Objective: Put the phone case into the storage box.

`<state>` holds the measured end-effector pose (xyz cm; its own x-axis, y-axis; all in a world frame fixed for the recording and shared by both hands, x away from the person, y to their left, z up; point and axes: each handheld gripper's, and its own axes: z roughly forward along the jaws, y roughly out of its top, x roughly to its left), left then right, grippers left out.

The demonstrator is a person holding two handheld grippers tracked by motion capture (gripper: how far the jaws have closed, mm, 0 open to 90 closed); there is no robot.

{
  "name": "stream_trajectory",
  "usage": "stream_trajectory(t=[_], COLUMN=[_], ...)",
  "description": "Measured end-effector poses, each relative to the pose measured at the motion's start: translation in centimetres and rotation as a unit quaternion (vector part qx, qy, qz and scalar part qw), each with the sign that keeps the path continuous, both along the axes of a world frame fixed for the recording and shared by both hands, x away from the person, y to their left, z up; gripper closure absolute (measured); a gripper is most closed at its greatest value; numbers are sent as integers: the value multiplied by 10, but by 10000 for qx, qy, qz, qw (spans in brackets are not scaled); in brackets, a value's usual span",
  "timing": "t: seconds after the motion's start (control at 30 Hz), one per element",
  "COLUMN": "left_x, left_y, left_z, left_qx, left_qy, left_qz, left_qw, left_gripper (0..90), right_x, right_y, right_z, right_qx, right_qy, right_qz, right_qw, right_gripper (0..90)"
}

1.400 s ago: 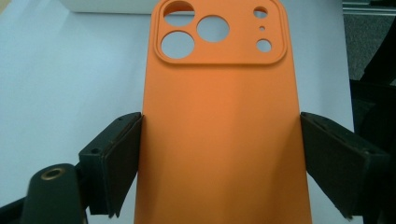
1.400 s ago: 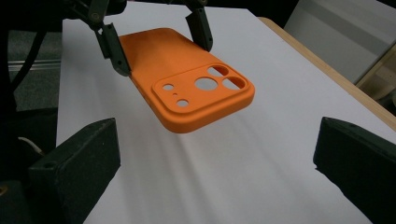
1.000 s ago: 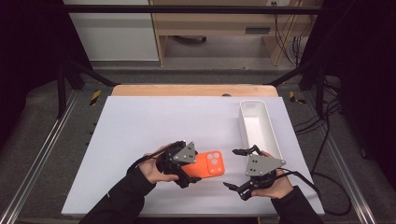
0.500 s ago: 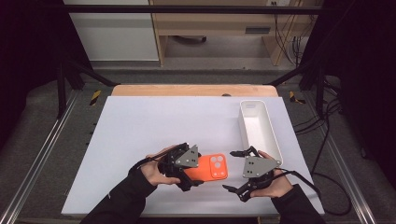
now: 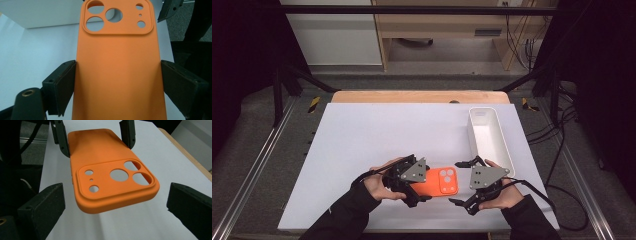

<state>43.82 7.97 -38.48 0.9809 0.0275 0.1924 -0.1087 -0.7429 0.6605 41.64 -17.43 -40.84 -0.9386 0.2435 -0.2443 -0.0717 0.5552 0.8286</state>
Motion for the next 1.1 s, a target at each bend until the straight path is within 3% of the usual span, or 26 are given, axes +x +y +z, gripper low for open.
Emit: stream_trajectory(t=[0.47, 1.1], left_x=[-3, -5], left_y=[-2, -4], left_z=[2, 1], left_qx=[-92, -135], left_qy=[-19, -23], left_qz=[-62, -168], left_qw=[9999, 9998], left_gripper=[156, 155], right_x=[5, 10], right_y=[6, 13], right_z=[-3, -12], right_qx=[177, 393], right_qy=[171, 156], right_qz=[289, 629], right_qw=[9993, 9971], right_gripper=[28, 53])
